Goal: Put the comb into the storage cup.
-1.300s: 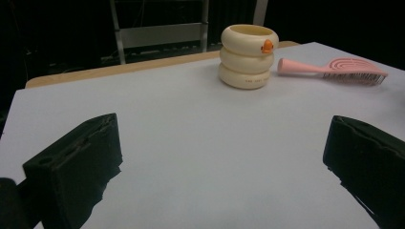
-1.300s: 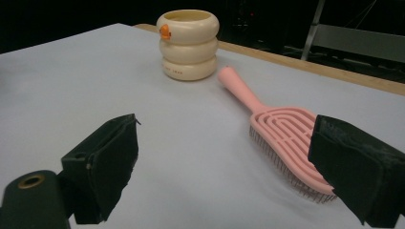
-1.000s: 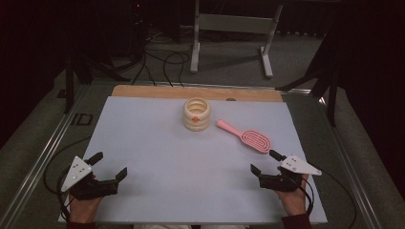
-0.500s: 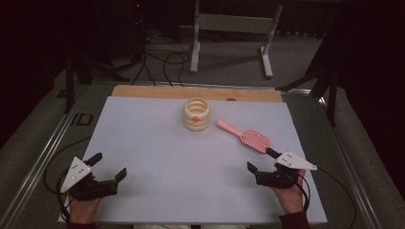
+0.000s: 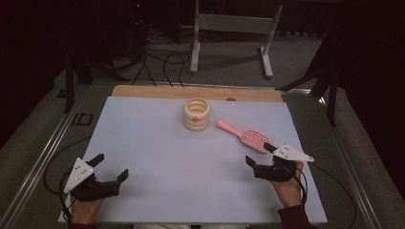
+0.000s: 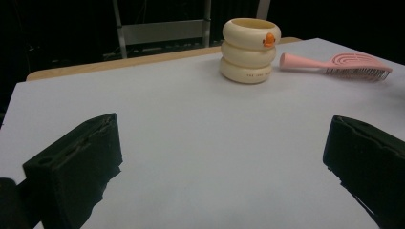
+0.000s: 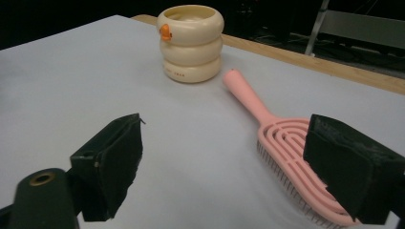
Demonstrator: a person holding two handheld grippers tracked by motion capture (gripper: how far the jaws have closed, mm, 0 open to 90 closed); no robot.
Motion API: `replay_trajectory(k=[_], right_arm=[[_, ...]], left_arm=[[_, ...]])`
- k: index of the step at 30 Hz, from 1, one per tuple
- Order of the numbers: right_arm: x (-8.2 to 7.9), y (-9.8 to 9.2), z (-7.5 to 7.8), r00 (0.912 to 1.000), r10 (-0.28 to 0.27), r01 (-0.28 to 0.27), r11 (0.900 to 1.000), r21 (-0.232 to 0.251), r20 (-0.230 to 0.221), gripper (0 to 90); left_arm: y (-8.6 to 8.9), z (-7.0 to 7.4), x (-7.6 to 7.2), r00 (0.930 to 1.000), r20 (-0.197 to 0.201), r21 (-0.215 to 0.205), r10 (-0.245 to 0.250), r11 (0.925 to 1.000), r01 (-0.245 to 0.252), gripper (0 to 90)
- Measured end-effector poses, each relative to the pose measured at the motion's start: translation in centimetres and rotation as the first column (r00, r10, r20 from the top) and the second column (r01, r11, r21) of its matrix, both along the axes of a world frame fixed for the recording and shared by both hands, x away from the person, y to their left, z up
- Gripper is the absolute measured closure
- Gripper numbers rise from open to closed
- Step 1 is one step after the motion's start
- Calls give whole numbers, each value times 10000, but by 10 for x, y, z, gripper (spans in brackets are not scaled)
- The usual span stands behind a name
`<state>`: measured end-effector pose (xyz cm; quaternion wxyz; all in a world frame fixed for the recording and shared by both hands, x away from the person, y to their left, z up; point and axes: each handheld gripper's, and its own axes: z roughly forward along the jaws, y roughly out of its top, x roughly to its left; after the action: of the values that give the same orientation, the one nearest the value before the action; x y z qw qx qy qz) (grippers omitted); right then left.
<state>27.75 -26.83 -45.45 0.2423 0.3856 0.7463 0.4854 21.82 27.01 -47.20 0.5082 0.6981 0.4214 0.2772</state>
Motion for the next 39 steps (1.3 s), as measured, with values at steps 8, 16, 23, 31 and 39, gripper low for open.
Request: replay_trajectory(k=[8,16,23,31,39], right_arm=[[13,9,8,10000,26,-29,9986,-527,-50,223],[28,15,12,9998,-93,82,9980,-621,-172,355],[36,20,9,9995,-79,55,9970,-767,-309,497],[49,18,2,9975,-212,172,9981,-594,-671,576],[59,17,-9,9943,-297,196,9949,-985,-1027,844]], left_arm=[[-1,0,-1,10000,-2,25,-17,10000,17,0],[-1,-1,-1,10000,-20,63,-14,10000,14,0],[0,-1,-1,10000,-3,33,60,10000,-60,0],[-2,-2,-1,10000,-31,103,42,9999,-41,0],[-1,-3,-1,10000,-49,-24,11,10000,-11,0]])
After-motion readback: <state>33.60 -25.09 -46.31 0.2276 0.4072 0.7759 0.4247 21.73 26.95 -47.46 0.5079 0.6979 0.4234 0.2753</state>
